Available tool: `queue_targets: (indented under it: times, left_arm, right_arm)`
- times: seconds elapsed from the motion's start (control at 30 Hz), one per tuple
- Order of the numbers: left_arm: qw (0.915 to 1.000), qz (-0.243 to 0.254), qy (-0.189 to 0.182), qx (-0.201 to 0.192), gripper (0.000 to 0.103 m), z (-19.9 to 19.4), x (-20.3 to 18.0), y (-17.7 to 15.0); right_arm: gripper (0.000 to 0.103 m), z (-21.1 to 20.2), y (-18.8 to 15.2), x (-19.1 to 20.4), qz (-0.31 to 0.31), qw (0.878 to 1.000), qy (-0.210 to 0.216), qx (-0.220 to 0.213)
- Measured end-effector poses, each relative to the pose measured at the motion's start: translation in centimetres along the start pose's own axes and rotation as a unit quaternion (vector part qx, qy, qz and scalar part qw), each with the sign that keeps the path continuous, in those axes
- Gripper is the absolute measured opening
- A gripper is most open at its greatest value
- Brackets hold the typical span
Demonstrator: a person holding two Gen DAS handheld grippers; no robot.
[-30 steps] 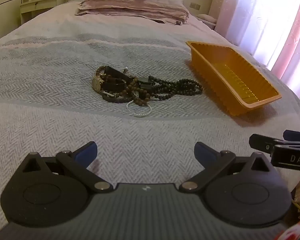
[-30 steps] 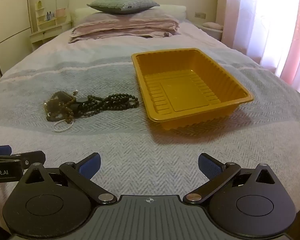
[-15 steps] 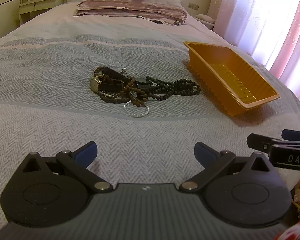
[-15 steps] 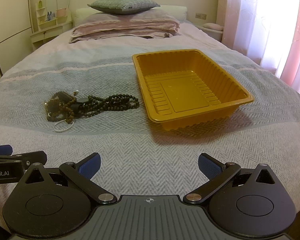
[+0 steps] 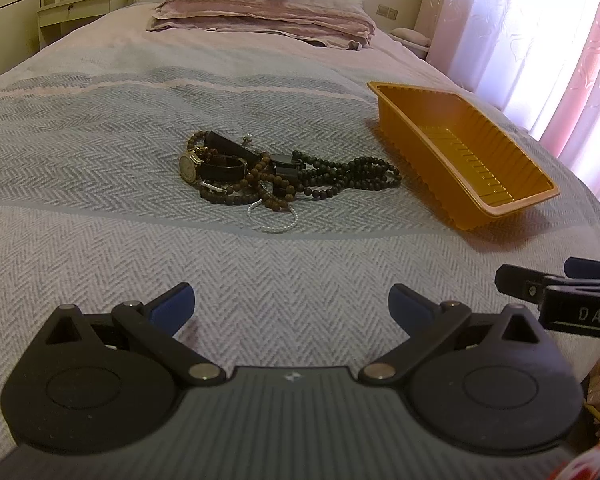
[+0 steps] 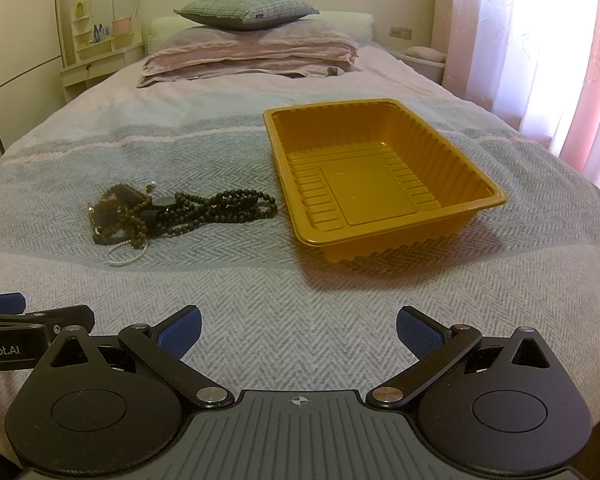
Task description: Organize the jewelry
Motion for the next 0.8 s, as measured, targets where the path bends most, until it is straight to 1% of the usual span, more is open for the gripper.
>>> queue_targets:
  times: [0.8]
  left_arm:
    - [1.0000, -0.001, -0.001, 0.000, 0.102, -0.03, 0.00, -0.06]
  right_arm:
    - [0.103, 0.06, 0.00, -0.22, 0.002, 1.000, 0.000, 0.000]
Point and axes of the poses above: each gripper's, at about its wrist camera, not at the fingertips, and z roughly the way its jaws point, x to its left, y to its top, the point moved 2 cm from there along z, roughly the way its jaws point, and after that the axes turned 7 degrees about x, right-handed, at the moved point
